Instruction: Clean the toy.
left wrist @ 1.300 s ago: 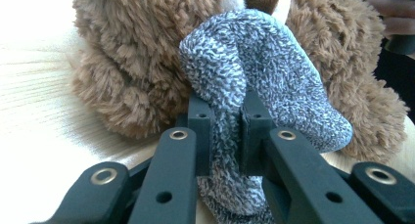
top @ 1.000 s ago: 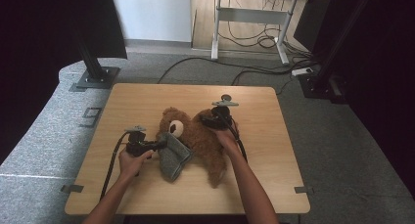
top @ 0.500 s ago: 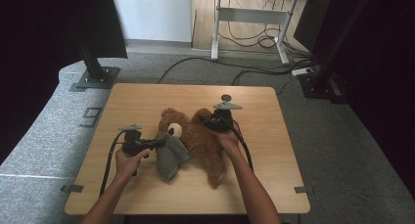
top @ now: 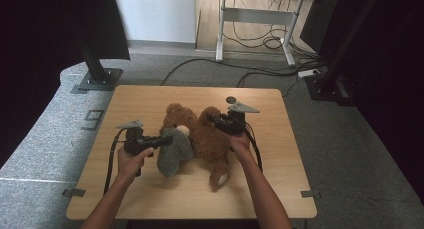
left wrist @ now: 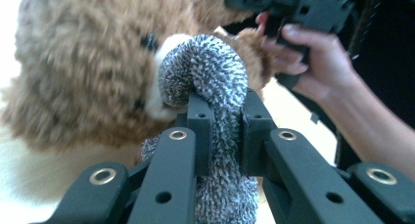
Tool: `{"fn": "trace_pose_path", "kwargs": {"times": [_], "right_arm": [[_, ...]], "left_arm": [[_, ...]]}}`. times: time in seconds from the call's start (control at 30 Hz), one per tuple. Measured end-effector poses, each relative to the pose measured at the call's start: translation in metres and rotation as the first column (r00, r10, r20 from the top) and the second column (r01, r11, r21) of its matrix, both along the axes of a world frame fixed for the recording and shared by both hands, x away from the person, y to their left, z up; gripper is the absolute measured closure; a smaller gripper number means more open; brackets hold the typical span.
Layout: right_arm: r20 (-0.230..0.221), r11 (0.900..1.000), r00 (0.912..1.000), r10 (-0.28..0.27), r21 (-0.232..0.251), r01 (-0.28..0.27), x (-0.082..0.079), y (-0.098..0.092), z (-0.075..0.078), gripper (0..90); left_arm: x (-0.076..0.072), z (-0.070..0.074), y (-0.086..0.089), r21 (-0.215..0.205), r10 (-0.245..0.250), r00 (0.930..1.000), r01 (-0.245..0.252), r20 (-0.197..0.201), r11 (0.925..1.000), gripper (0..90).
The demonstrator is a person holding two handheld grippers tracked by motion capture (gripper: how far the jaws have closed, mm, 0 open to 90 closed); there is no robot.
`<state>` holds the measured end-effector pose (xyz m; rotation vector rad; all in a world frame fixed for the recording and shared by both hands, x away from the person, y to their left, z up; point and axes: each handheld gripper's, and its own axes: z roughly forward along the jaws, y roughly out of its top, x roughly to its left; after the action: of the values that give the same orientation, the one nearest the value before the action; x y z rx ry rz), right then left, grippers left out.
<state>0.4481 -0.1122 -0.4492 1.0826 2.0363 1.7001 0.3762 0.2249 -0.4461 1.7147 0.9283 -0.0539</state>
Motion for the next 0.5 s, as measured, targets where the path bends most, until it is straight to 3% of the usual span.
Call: {"fn": "trace_pose_path", "kwargs": {"times": [0.13, 0.27, 0.5], "right_arm": [[0.0, 1.0, 0.9997, 0.024, -0.004, -0.024, -0.005, 0.008, -0.003, 70.9], [0.039, 0.999, 0.9987, 0.034, -0.041, -0.032, -0.015, 0.018, -0.004, 70.8], [0.07, 0.997, 0.9957, 0.06, -0.051, -0.057, -0.036, 0.028, -0.02, 70.8]], "left_arm": [[0.001, 0.009, -0.001, 0.006, 0.001, 0.9998, -0.001, 0.018, 1.0, 78.3], [0.007, 0.015, -0.001, 0.011, 0.013, 0.9996, -0.013, 0.026, 0.9999, 77.9], [0.017, 0.021, -0.007, 0.031, 0.011, 0.9993, -0.013, 0.035, 0.9994, 77.9]]}}
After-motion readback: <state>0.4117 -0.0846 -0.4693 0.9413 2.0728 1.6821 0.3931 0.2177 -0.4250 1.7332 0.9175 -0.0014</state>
